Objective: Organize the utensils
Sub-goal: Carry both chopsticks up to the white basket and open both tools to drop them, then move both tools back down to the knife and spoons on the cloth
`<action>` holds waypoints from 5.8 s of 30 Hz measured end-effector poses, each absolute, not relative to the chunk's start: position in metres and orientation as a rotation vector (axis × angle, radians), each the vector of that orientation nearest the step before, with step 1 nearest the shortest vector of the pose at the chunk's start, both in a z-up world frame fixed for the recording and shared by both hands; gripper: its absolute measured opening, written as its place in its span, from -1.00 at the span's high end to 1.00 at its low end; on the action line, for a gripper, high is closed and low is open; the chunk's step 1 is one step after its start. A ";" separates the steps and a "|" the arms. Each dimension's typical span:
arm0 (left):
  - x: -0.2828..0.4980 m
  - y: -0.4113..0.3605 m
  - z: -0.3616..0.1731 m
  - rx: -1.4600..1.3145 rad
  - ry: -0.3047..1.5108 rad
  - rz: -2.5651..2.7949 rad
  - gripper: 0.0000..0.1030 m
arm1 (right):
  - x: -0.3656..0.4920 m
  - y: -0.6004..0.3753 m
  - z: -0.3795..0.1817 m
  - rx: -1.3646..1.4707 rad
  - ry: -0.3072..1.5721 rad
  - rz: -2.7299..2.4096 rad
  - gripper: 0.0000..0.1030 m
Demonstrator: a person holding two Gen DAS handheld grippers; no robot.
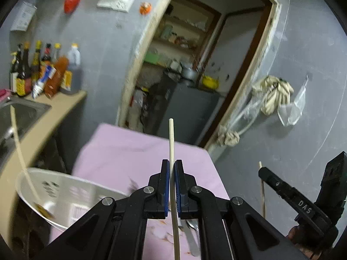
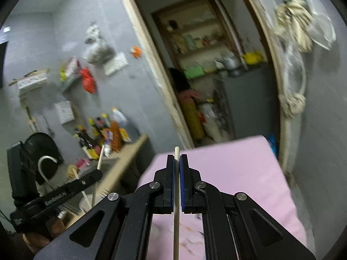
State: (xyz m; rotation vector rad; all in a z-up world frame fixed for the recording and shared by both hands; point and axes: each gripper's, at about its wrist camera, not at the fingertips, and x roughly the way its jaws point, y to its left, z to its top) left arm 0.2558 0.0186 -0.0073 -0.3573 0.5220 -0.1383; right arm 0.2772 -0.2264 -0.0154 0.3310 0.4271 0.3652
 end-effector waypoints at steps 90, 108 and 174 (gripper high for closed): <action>0.251 0.179 -0.063 -0.461 0.378 0.107 0.34 | 0.267 -0.085 -0.043 0.314 0.149 0.340 0.06; 0.224 0.104 0.005 -0.327 0.328 0.075 -0.77 | 0.250 -0.187 -0.002 0.209 0.221 0.236 -0.73; 0.316 -0.092 -0.186 -0.277 0.953 -0.243 0.51 | 0.340 -0.289 -0.214 0.014 0.912 0.328 0.72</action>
